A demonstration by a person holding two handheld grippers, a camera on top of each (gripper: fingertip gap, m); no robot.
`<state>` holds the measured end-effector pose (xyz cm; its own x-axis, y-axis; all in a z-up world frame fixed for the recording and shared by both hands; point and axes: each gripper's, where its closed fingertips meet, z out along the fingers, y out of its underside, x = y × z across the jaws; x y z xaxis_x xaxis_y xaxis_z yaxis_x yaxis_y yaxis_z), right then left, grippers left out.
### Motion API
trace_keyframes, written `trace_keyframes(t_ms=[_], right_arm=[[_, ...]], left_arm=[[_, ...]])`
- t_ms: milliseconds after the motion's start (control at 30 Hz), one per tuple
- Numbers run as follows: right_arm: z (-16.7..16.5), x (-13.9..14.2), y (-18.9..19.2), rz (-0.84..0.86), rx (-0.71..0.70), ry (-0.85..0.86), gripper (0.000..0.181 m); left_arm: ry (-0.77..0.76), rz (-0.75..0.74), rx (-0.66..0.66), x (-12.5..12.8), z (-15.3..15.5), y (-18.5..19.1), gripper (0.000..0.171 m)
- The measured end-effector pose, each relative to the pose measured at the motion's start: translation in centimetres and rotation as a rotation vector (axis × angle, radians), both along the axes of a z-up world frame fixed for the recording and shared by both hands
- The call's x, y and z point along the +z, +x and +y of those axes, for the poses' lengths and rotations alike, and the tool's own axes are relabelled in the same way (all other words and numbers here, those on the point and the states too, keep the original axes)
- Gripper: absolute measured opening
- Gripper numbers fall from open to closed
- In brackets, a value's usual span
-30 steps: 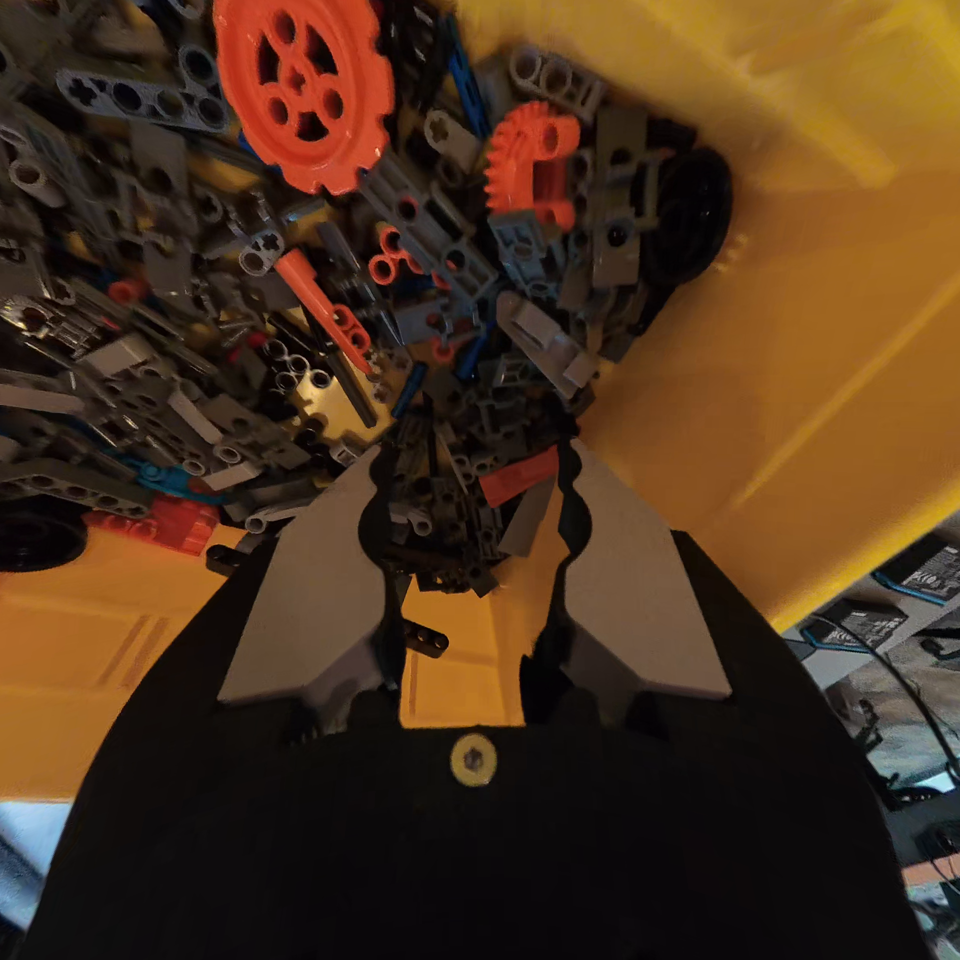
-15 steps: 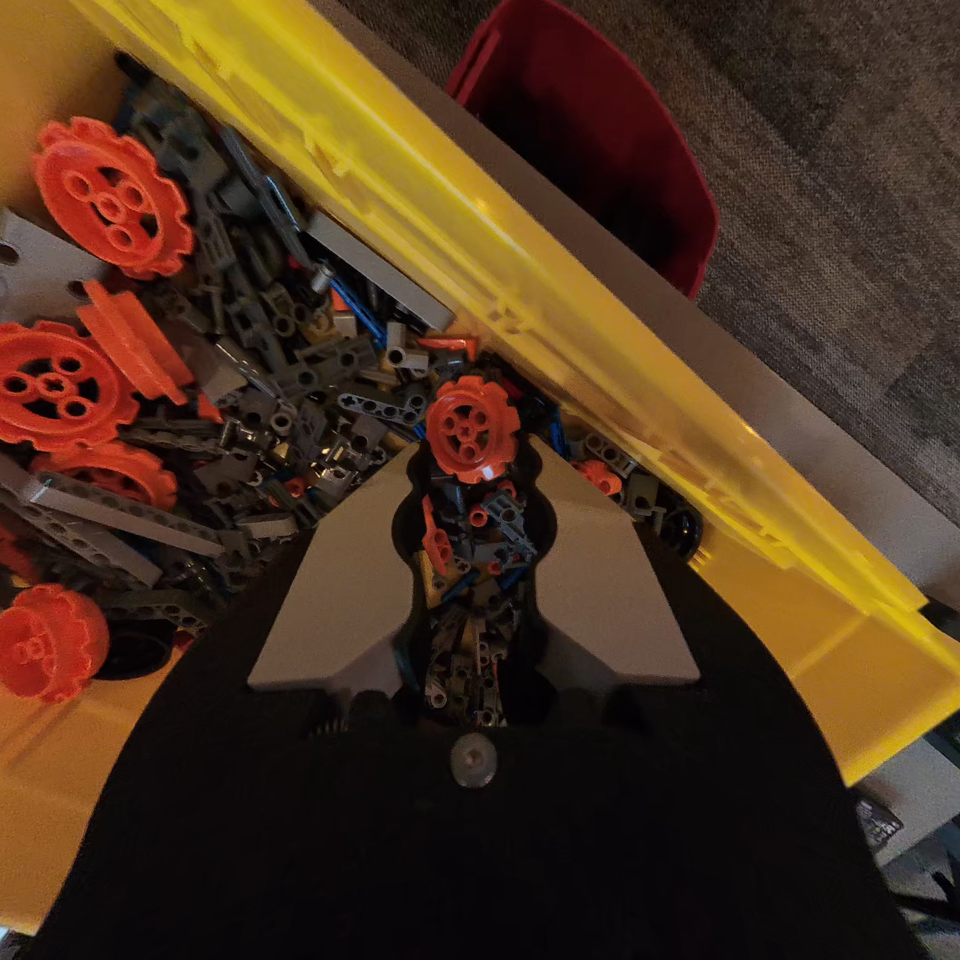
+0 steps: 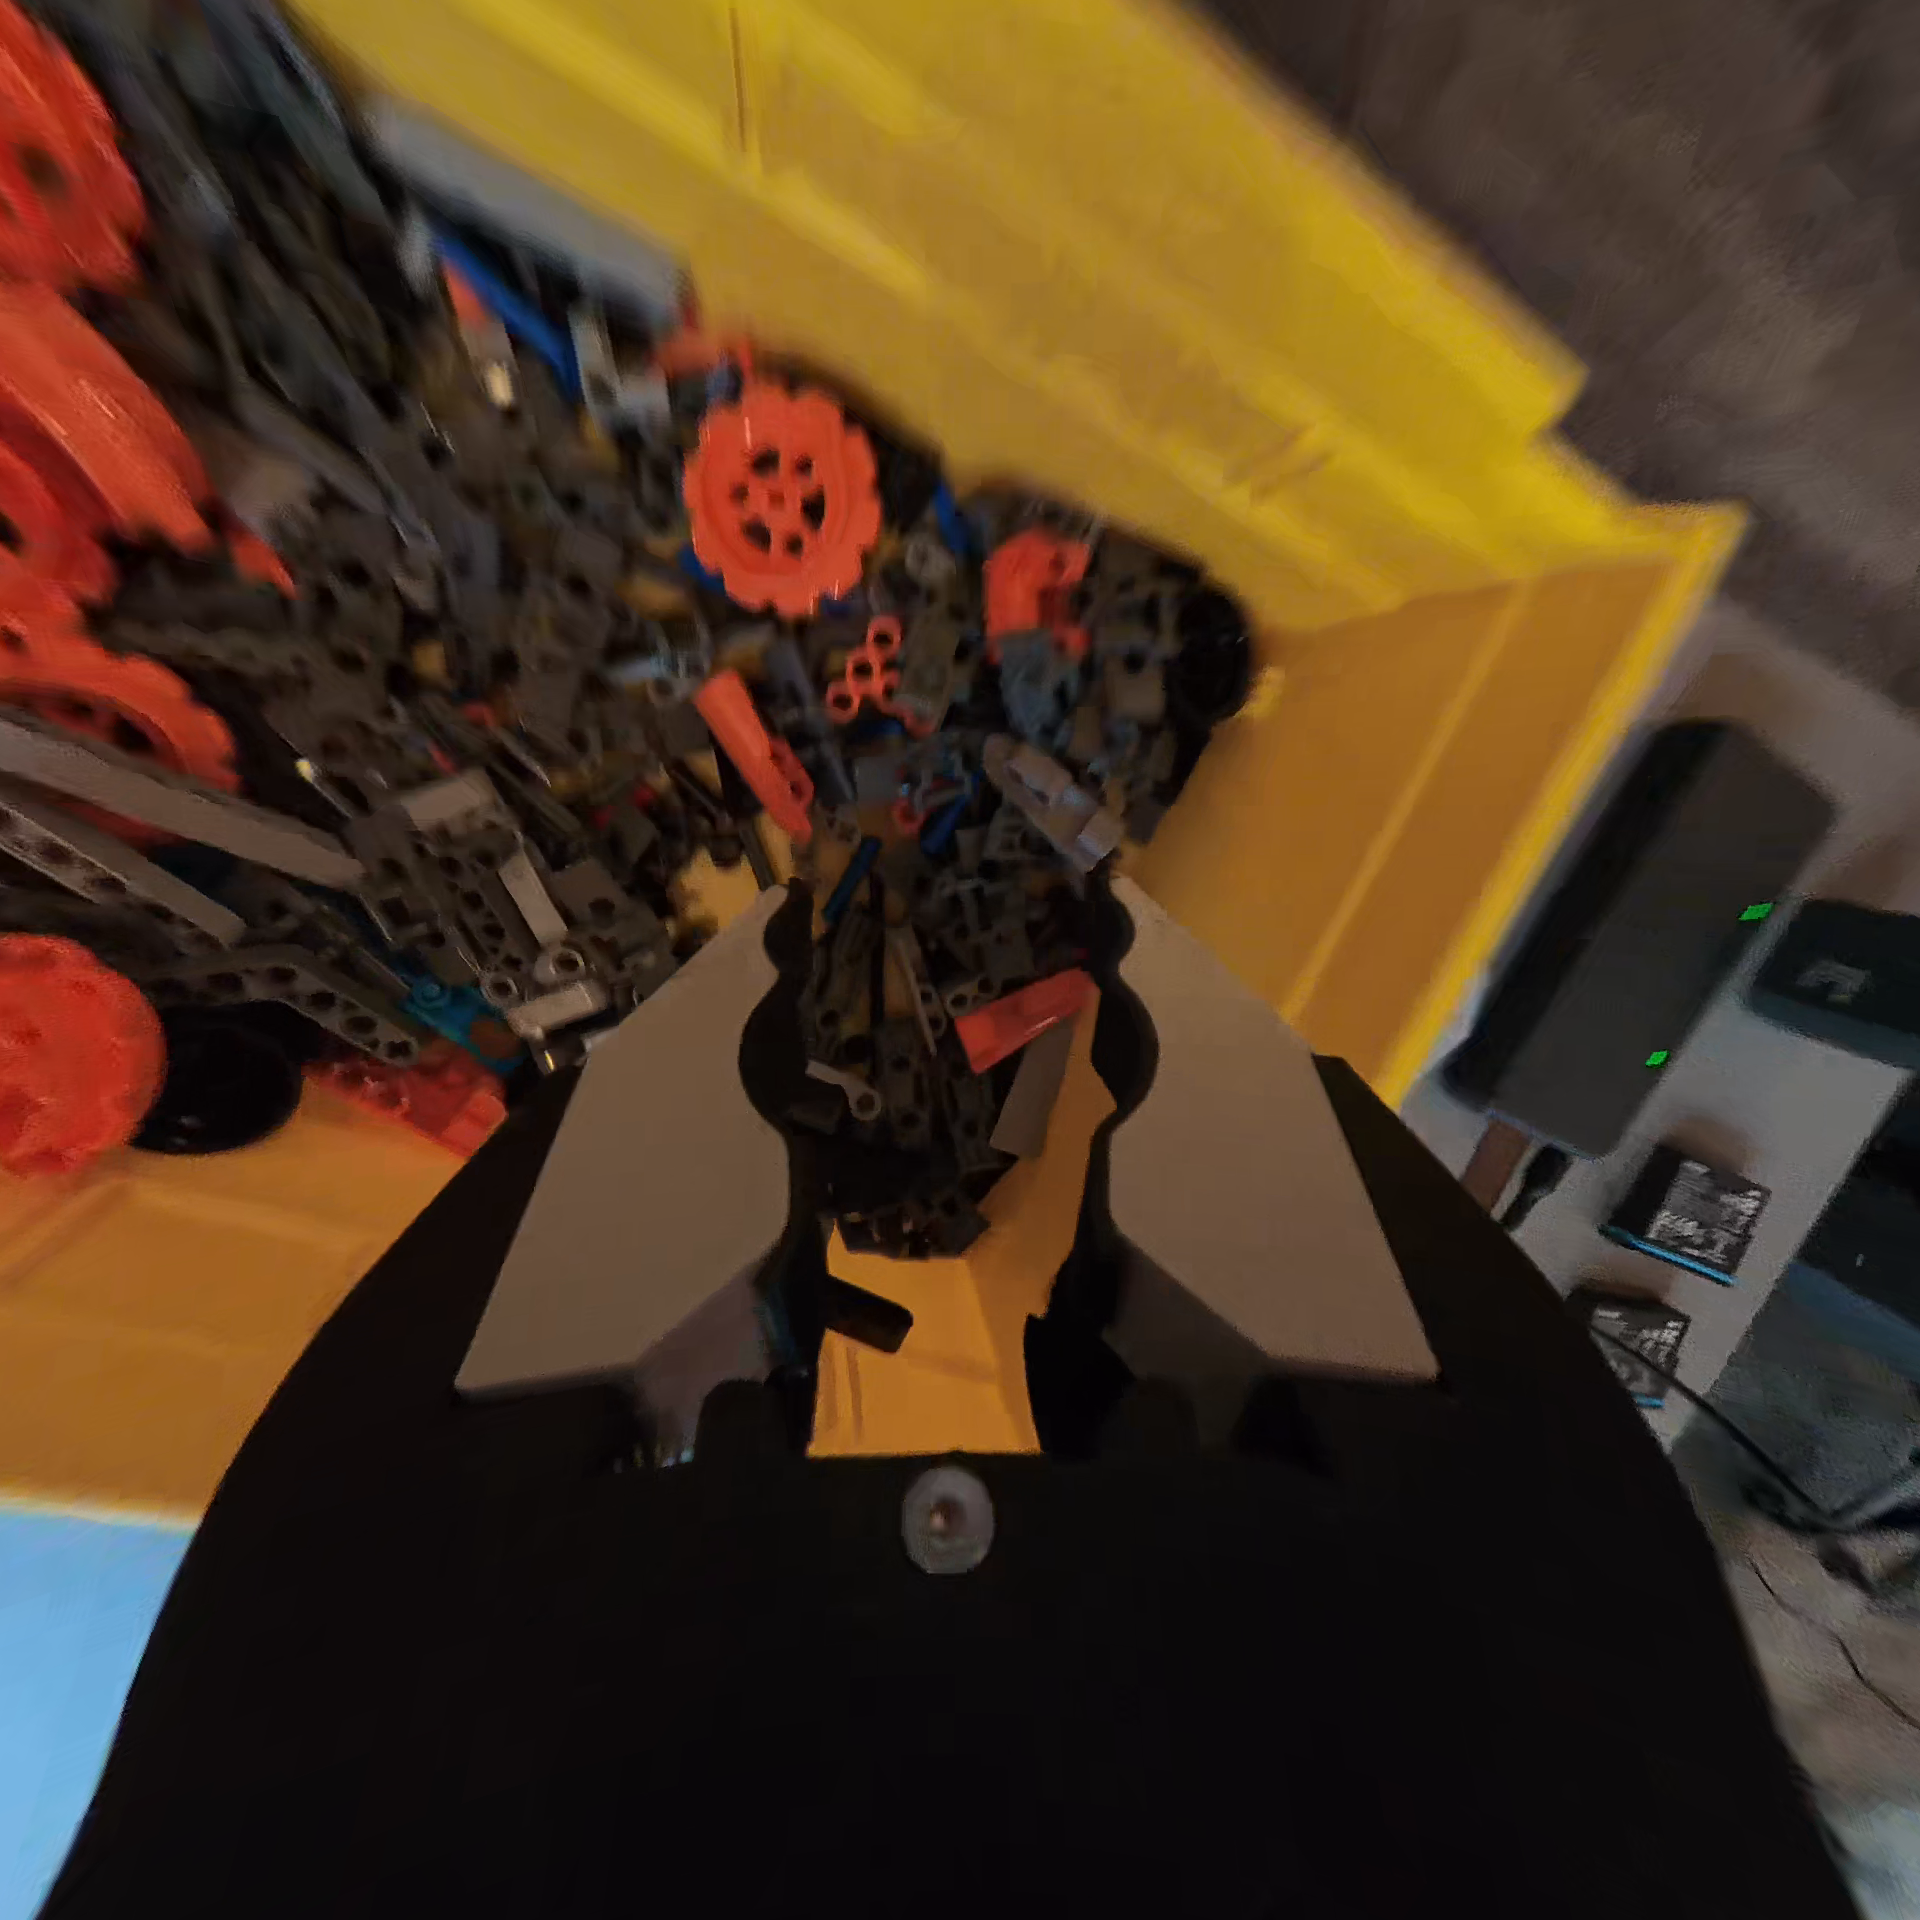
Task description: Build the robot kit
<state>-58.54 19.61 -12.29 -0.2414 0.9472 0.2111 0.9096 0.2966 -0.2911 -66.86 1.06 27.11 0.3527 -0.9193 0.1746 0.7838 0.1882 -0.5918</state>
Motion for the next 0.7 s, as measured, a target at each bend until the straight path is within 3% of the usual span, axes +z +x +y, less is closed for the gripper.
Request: trace_keyframes(t_ms=[133,200,233,367,433,533,633,700], right_arm=[[-2.2,7.2,-1.9,0.432,-0.021,-0.117,0.053],[-3.0,8.6,-1.2,0.525,-0.009,-0.178,0.063],[-3.0,8.1,-0.7,0.510,-0.009,-0.183,0.062],[-0.9,3.6,1.4,0.268,-0.057,-0.118,0.017],[0.0,2.2,1.7,0.179,-0.051,-0.081,0.011],[1.0,0.0,2.3,0.015,-0.077,-0.069,0.038],[1.1,-2.1,2.5,-0.116,-0.076,-0.070,0.055],[1.1,-3.4,3.2,-0.236,-0.097,-0.059,0.077]], left_arm=[[-0.002,0.001,-0.003,0.0,0.0,0.0,0.006],[-0.001,0.001,0.000,0.0,0.0,0.0,0.006],[-0.001,0.001,0.001,0.0,0.0,0.0,0.006],[-0.003,0.000,0.001,0.0,0.1,0.0,0.006],[-0.004,0.000,0.003,0.0,0.2,0.0,0.006],[-0.006,0.000,0.002,-0.1,0.3,0.0,0.006],[-0.007,0.000,-0.001,-0.1,0.3,0.0,0.006],[-0.006,0.001,-0.001,0.0,0.3,0.0,0.006]])
